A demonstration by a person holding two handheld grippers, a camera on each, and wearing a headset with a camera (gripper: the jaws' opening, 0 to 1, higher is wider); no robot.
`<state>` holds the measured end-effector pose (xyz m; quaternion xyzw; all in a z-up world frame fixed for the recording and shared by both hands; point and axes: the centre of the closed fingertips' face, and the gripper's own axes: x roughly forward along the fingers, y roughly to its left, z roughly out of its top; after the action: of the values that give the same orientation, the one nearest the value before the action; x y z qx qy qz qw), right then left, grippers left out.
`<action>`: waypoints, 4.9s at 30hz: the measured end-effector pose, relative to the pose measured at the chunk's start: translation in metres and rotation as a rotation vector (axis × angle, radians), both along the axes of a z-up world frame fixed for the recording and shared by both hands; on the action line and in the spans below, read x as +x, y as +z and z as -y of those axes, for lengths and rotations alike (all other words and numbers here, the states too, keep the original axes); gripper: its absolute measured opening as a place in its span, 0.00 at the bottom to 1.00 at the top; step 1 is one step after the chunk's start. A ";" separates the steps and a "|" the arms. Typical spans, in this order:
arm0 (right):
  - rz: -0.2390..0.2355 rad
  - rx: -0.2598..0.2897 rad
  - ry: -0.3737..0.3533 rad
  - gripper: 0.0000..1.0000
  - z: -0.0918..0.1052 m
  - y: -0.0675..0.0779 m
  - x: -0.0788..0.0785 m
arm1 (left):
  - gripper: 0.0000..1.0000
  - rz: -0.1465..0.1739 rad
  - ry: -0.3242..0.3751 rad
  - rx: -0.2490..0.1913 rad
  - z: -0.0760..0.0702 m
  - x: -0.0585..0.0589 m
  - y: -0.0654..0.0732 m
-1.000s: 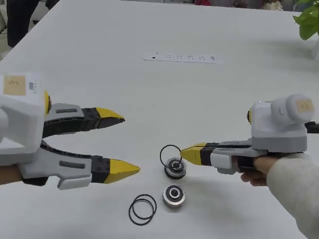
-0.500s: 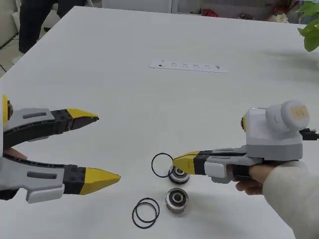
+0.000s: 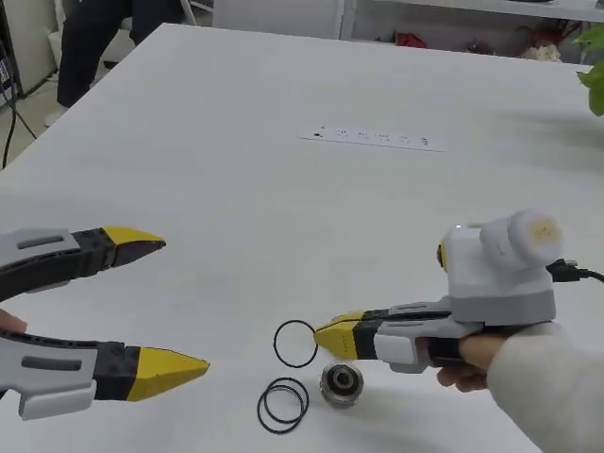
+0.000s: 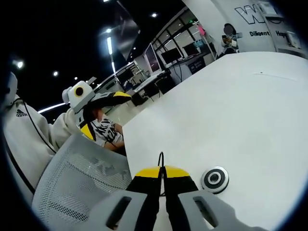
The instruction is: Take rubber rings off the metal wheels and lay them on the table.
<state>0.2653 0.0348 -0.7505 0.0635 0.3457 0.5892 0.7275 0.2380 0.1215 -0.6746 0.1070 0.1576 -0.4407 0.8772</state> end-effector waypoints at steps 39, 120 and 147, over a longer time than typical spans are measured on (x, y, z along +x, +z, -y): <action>-0.013 -0.135 0.090 0.00 -0.002 -0.037 -0.022 | 0.74 -0.093 0.050 -0.006 -0.011 -0.008 -0.038; 0.087 -0.030 -0.179 0.21 0.039 -0.009 0.049 | 0.74 0.007 -0.051 0.033 0.013 0.030 0.015; 0.064 -0.121 -0.144 0.25 0.056 -0.041 0.044 | 0.69 0.051 -0.236 0.041 0.085 0.069 0.026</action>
<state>0.3094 -0.0214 -0.7916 0.0252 0.3516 0.5149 0.7814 0.3073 0.0365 -0.6486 0.1539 0.1305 -0.5349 0.8205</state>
